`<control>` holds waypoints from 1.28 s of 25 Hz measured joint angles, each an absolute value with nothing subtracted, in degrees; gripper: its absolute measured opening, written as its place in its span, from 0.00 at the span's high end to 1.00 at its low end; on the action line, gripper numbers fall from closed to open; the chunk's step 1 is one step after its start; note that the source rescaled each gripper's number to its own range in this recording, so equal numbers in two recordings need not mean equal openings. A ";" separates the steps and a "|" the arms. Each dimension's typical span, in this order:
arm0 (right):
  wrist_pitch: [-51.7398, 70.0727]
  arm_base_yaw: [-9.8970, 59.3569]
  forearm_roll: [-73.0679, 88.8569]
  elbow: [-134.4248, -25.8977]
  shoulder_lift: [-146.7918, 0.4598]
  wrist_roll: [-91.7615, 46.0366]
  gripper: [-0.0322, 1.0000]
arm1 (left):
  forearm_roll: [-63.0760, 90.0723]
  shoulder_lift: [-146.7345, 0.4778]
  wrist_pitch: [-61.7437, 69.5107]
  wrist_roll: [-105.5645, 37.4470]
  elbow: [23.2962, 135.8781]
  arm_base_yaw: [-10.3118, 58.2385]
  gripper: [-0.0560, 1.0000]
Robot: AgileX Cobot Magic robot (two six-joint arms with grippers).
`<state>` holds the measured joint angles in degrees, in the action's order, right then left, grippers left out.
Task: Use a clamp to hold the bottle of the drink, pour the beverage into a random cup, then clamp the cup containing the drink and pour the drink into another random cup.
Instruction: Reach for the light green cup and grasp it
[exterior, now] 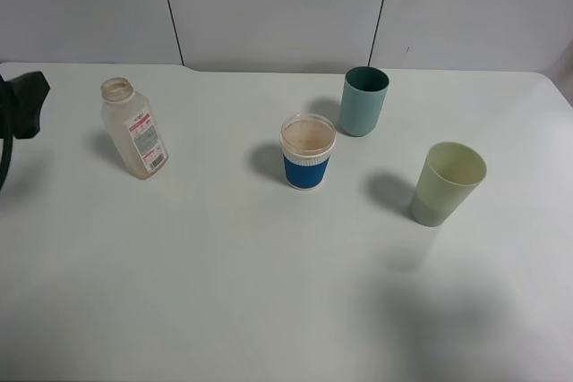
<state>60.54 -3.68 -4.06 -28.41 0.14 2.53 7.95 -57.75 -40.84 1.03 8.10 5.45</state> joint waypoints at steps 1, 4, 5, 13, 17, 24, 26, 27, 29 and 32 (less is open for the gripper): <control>60.54 -3.68 -4.06 -28.41 0.14 2.53 0.22 | 7.95 -55.75 -37.77 0.75 9.39 5.45 0.01; 60.54 -3.68 -4.06 -28.41 0.14 2.53 0.22 | 7.75 -50.26 -27.13 -0.98 13.41 4.89 0.01; 60.54 -3.68 -4.06 -28.41 0.14 2.53 0.22 | 7.43 -48.69 -23.85 -1.60 14.55 4.29 0.01; 60.54 -3.68 -4.06 -28.41 0.14 2.53 0.22 | -3.01 -32.92 9.91 -2.85 25.67 -5.90 0.01; 60.54 -3.68 -4.06 -28.41 0.14 2.53 0.22 | -3.76 -23.95 21.89 -2.85 28.73 -9.94 0.01; 60.54 -3.68 -4.06 -28.41 0.14 2.53 0.22 | 0.56 -11.52 40.82 -2.98 32.72 -11.19 0.01; 60.54 -3.68 -4.06 -28.41 0.14 2.53 0.22 | 2.09 -8.51 45.29 -2.98 32.92 -11.19 0.01; 60.54 -3.68 -4.06 -28.41 0.14 2.53 0.22 | 2.68 -7.25 47.03 -2.98 32.92 -11.19 0.01; 60.54 -3.68 -4.06 -28.41 0.14 2.53 0.22 | 3.10 -4.28 50.57 -2.92 32.96 -11.19 0.01; 60.54 -3.68 -4.06 -28.41 0.14 2.53 0.22 | 3.17 -0.53 54.06 -2.78 32.96 -11.19 0.01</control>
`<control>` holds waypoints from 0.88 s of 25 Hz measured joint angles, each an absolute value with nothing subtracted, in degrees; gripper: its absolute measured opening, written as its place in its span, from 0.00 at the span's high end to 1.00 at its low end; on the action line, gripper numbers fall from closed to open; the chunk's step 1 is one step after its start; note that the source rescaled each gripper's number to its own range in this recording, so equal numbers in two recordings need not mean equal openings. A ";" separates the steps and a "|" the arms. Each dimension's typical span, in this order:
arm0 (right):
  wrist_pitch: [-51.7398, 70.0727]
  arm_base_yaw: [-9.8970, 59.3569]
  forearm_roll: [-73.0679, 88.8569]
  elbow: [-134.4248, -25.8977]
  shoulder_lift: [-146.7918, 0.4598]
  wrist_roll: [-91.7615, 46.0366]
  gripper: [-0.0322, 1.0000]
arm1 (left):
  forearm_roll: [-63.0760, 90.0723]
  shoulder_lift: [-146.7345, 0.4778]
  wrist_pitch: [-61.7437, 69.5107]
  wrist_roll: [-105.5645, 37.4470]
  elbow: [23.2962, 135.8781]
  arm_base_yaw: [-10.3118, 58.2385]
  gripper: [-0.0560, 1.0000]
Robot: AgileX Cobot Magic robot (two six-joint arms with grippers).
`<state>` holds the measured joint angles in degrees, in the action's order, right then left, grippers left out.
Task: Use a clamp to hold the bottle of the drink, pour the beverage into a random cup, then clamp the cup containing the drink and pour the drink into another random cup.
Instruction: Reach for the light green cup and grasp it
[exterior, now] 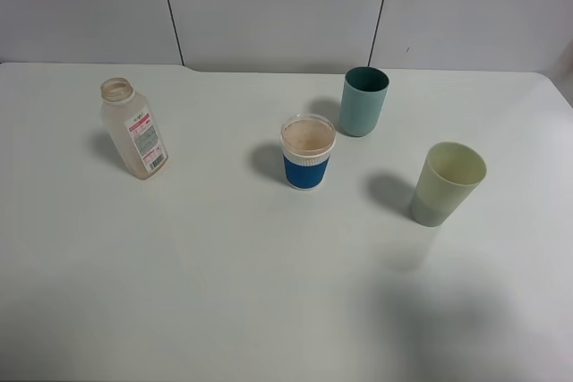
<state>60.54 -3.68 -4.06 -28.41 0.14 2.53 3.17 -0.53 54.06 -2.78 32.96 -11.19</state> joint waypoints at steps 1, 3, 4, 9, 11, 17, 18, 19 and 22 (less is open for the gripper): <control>60.54 -3.68 -4.06 -28.41 0.14 2.53 0.22 | 3.21 0.06 55.25 -2.40 32.96 -11.19 0.01; 60.54 -3.68 -4.06 -28.41 0.14 2.53 0.22 | 3.21 0.22 57.83 -1.45 32.96 -11.19 0.01; 60.54 -3.68 -4.06 -28.41 0.14 2.53 0.22 | 3.09 0.22 59.04 -1.00 32.96 -11.19 0.01; 60.54 -3.68 -4.06 -28.41 0.14 2.53 0.22 | 0.00 0.22 60.19 -0.61 30.88 -11.19 0.01; 60.54 -3.68 -4.06 -28.41 0.14 2.53 0.22 | 0.00 0.22 60.19 -0.57 29.39 -11.19 0.01; 60.54 -3.68 -4.06 -28.41 0.14 2.53 0.22 | -0.81 0.22 60.17 0.42 28.95 -11.19 0.01; 60.54 -3.68 -4.06 -28.41 0.14 2.53 0.22 | -0.87 0.22 60.17 0.55 28.95 -11.19 0.01; 60.54 -3.68 -4.06 -28.41 0.14 2.53 0.22 | -0.88 0.22 60.17 0.61 28.95 -11.19 0.01; 60.54 -3.68 -4.06 -28.41 0.14 2.53 0.22 | -0.93 0.22 60.17 0.61 28.95 -11.10 0.01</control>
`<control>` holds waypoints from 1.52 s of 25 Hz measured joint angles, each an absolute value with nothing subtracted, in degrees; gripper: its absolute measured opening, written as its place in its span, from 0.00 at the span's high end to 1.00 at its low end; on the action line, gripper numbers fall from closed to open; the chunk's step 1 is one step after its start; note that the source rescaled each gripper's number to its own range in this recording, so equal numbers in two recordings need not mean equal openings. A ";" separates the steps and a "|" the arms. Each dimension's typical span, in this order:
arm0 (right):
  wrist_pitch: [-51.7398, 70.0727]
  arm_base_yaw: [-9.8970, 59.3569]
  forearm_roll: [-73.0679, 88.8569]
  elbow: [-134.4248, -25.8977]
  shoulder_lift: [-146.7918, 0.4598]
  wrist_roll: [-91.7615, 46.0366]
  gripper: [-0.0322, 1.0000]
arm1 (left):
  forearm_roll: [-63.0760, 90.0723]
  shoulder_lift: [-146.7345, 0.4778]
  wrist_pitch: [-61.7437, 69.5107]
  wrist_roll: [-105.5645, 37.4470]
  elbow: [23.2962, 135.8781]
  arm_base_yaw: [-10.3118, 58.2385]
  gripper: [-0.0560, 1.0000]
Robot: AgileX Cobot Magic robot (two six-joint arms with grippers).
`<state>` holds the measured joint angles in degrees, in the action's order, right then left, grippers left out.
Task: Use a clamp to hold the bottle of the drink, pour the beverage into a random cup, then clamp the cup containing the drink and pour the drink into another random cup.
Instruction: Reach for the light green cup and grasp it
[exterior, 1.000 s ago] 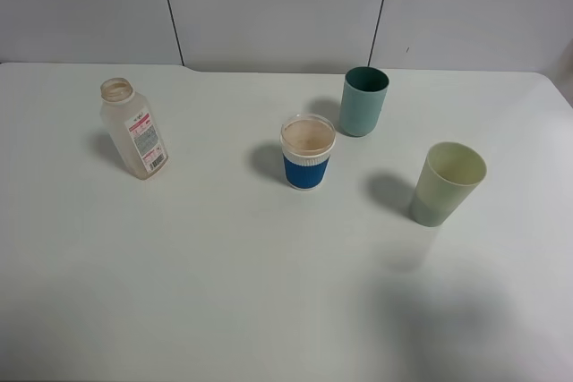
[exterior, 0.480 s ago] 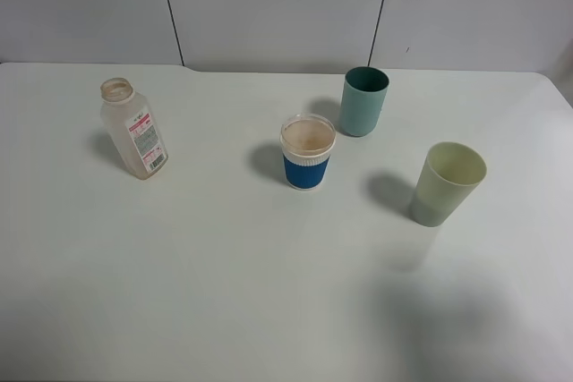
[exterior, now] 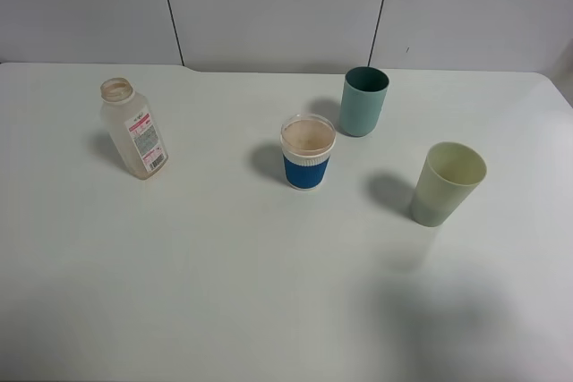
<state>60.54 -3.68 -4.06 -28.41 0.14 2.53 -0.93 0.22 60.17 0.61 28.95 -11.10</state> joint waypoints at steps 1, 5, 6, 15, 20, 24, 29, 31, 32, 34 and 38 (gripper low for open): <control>60.54 -3.68 -4.06 -28.41 0.14 2.53 0.22 | -0.93 0.22 60.17 0.61 28.95 -10.59 0.01; 60.54 -3.68 -4.06 -28.41 0.14 2.53 0.22 | -0.94 0.22 60.17 0.64 28.95 -5.75 0.01; 60.54 -3.68 -4.06 -28.41 0.14 2.53 0.22 | -0.94 0.22 60.17 0.64 28.95 -4.16 0.01; 60.54 -3.68 -4.06 -28.41 0.14 2.53 0.22 | -1.00 0.22 60.17 0.67 28.95 -0.37 0.01; 60.54 -3.68 -4.06 -28.41 0.14 2.53 0.22 | -1.00 0.22 60.17 0.67 28.95 -0.37 0.01; 60.54 -3.68 -4.06 -28.41 0.14 2.53 0.22 | -1.00 0.22 60.17 0.67 28.95 -0.37 0.01; 60.54 -3.68 -4.06 -28.41 0.14 2.53 0.22 | -1.00 0.22 60.17 0.73 28.95 -0.37 0.01; 60.54 -3.68 -4.06 -28.41 0.14 2.53 0.22 | -1.00 0.22 60.17 0.78 28.95 -0.37 0.01; 60.54 -3.68 -4.06 -28.41 0.14 2.53 0.22 | -1.00 0.22 60.17 0.78 28.95 -0.37 0.01; 60.54 -3.68 -4.06 -28.41 0.14 2.53 0.22 | -1.00 0.22 60.17 0.80 28.95 -0.37 0.01; 60.54 -3.68 -4.06 -28.41 0.14 2.53 0.22 | -1.00 0.22 60.17 0.80 28.95 -0.37 0.01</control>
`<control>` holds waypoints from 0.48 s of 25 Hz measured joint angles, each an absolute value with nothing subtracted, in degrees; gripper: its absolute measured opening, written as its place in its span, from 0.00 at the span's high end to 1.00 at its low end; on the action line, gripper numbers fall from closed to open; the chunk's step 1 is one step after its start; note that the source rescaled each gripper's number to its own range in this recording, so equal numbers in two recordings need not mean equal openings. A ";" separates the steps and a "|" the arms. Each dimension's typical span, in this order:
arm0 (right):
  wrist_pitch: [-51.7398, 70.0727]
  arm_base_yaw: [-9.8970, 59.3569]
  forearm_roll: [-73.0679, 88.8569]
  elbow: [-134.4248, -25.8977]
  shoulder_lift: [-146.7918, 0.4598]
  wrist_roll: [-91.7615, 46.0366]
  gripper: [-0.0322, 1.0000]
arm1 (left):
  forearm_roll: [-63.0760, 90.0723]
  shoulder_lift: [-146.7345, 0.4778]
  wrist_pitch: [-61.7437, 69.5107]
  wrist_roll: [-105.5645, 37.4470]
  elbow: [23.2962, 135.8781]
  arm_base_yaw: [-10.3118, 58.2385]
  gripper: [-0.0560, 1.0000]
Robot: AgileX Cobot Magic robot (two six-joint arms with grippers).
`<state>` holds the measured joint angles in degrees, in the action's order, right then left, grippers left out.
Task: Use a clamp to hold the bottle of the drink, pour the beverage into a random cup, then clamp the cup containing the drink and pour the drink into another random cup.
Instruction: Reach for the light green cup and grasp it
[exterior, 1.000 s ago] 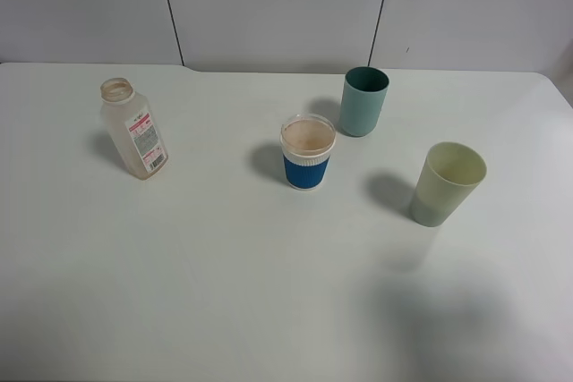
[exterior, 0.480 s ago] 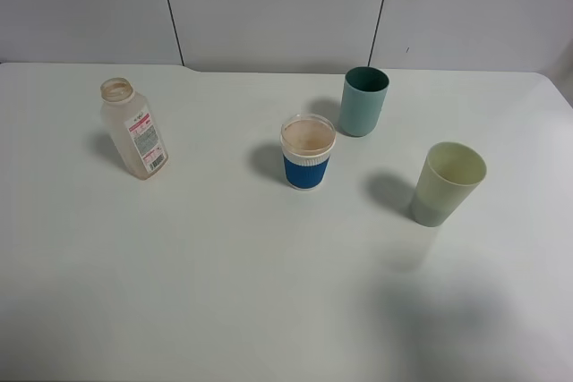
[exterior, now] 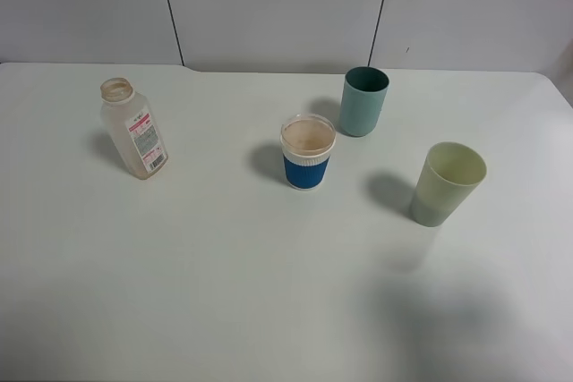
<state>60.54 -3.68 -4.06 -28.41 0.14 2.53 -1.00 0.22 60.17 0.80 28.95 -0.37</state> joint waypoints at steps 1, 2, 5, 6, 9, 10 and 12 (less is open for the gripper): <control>60.54 -3.68 -4.06 -28.41 0.14 2.53 0.22 | -1.00 0.22 60.17 0.80 28.95 -0.37 0.01; 60.54 -3.68 -4.06 -28.41 0.14 2.53 0.22 | -1.00 0.22 60.17 0.80 28.95 -0.37 0.01; 60.54 -3.68 -4.06 -28.41 0.14 2.53 0.22 | -1.00 0.22 60.17 0.80 28.95 -0.37 0.01; 60.54 -3.68 -4.06 -28.41 0.14 2.53 0.22 | -1.00 0.22 60.17 0.80 28.95 -0.37 0.01; 60.54 -3.68 -4.06 -28.41 0.14 2.53 0.22 | -1.00 0.22 60.17 0.80 28.95 -0.37 0.01; 60.54 -3.68 -4.06 -28.41 0.14 2.53 0.22 | -1.00 0.22 60.17 0.80 28.95 -0.37 0.01; 60.54 -3.68 -4.06 -28.41 0.14 2.53 0.22 | -1.00 0.22 60.17 0.80 28.95 -0.37 0.01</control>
